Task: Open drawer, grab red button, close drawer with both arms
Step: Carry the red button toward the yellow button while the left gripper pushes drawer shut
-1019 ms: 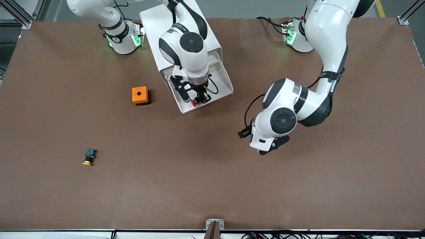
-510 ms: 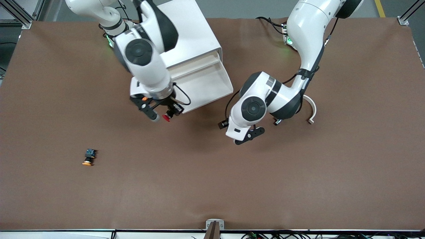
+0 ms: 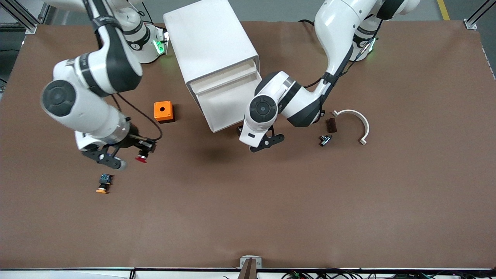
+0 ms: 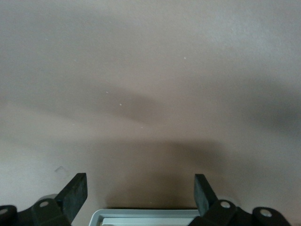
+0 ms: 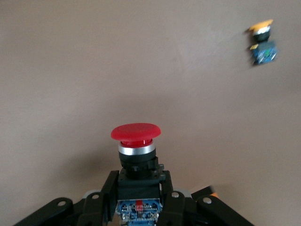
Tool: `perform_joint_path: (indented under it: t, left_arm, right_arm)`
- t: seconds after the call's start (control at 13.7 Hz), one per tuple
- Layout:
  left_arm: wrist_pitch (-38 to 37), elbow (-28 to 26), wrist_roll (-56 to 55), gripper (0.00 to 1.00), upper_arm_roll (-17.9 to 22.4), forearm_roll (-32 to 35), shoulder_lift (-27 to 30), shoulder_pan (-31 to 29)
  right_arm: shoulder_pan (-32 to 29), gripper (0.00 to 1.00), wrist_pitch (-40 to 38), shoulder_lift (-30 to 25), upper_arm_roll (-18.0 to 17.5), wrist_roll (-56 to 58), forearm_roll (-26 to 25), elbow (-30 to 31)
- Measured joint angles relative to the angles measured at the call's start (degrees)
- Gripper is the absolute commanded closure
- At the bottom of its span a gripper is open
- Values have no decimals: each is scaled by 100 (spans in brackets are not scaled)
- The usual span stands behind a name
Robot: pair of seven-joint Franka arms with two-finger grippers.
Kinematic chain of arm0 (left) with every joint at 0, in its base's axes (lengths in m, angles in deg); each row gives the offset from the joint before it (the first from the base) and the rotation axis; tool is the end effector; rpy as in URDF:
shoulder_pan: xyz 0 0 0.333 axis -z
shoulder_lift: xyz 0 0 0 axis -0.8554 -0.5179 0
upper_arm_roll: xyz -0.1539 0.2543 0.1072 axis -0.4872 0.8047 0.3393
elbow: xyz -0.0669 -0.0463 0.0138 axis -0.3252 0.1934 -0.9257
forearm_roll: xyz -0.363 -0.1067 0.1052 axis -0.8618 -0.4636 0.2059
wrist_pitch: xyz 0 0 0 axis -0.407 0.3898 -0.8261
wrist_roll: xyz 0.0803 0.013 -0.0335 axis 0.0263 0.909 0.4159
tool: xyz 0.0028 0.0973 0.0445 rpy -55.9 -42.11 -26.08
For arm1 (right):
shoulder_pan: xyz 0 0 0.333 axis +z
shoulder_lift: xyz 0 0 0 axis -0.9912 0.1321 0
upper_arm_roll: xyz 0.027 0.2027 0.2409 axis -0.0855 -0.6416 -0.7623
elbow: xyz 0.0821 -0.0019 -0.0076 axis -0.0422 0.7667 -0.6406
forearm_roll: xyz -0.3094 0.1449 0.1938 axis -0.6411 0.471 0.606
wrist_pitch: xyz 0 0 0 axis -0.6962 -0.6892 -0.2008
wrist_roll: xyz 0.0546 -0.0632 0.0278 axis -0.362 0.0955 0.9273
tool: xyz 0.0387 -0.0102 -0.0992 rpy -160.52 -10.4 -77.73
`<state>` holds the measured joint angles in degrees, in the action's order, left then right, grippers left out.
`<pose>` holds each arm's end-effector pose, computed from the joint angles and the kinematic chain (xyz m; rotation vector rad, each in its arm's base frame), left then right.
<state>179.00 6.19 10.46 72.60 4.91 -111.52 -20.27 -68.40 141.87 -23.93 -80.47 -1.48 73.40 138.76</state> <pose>0.5084 -0.5091 0.2909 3.0467 0.5657 -0.4093 0.6250 0.1490 0.4478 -3.0340 0.5125 0.0799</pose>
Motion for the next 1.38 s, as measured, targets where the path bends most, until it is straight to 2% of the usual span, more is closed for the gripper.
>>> perform_joint_path:
  t: [0.22, 0.44, 0.95, 1.24, 1.38]
  left_arm:
    - [63, -42, -69, 0, -5, 0, -36, 147]
    - [68, -132, -455, 0, -7, 1, -29, 464]
    - [63, -391, -967, 0, -121, 1, 241, 934]
    - [63, -454, -1044, 0, -337, 1, 307, 959]
    - [63, -478, -1044, 0, -355, 2, 307, 1040]
  right_arm:
    - [-484, 100, 94, 281, 3, 1198, 3, 26]
    - [-700, 100, 519, 719, 1, 1750, 2, 41]
    - [-939, 100, 1853, 1844, 3, 2328, 0, 50]
    - [-1077, 98, 2139, 2103, 3, 2484, 0, 48]
    - [-1110, 92, 2258, 2177, 2, 2491, 0, 49]
